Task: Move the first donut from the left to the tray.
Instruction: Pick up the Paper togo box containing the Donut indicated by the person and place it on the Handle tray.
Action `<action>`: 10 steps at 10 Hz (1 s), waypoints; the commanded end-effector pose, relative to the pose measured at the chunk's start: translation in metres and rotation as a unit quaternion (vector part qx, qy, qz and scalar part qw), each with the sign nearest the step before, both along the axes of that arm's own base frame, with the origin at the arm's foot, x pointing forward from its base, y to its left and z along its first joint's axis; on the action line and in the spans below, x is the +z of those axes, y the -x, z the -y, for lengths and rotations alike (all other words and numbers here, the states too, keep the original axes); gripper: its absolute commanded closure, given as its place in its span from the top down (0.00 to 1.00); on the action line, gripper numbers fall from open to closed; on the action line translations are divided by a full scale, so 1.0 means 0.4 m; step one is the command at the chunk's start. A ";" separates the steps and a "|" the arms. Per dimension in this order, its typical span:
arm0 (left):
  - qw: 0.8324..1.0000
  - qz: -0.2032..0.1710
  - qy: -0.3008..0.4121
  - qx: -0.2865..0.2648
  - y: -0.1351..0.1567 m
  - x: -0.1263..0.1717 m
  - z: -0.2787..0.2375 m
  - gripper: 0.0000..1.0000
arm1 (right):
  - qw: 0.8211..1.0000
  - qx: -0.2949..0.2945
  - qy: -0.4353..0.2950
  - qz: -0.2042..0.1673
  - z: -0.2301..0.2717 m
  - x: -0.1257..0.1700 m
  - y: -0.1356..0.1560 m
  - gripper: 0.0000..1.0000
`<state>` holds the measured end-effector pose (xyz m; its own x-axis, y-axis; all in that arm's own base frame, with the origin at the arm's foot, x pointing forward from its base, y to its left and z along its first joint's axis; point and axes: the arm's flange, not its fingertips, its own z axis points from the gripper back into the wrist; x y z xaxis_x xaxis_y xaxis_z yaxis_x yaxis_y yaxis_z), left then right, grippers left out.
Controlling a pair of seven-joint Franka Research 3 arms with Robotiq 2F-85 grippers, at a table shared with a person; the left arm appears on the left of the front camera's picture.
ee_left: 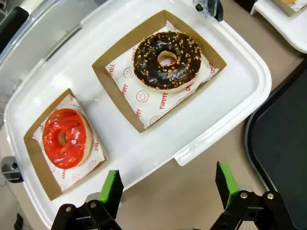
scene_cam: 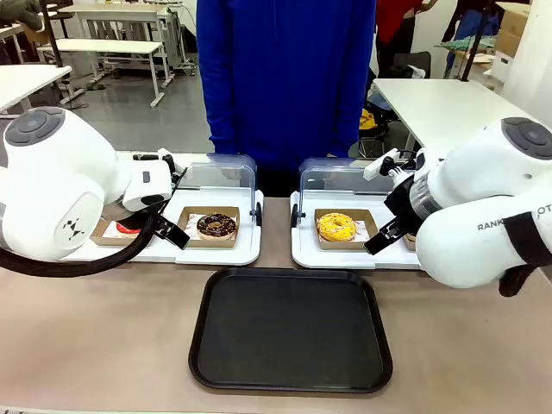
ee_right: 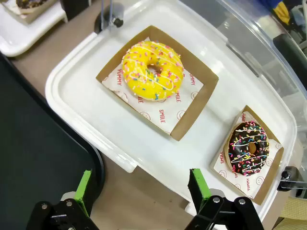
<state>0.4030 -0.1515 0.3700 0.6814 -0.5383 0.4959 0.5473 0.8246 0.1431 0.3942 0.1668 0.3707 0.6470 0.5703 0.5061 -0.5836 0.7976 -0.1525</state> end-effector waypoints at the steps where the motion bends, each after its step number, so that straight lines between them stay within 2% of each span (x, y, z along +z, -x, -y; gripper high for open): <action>1: 1.000 0.000 0.000 0.000 0.000 0.000 0.000 1.00 | 1.000 0.000 0.000 0.000 0.000 0.000 0.000 1.00; 10: 1.000 0.000 0.000 0.000 0.000 0.000 0.000 1.00 | 1.000 0.000 0.000 0.000 0.000 0.000 0.000 1.00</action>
<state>0.4030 -0.1515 0.3700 0.6813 -0.5387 0.4956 0.5473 0.8245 0.1438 0.3941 0.1669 0.3707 0.6466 0.5710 0.5059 -0.5840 0.7971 -0.1532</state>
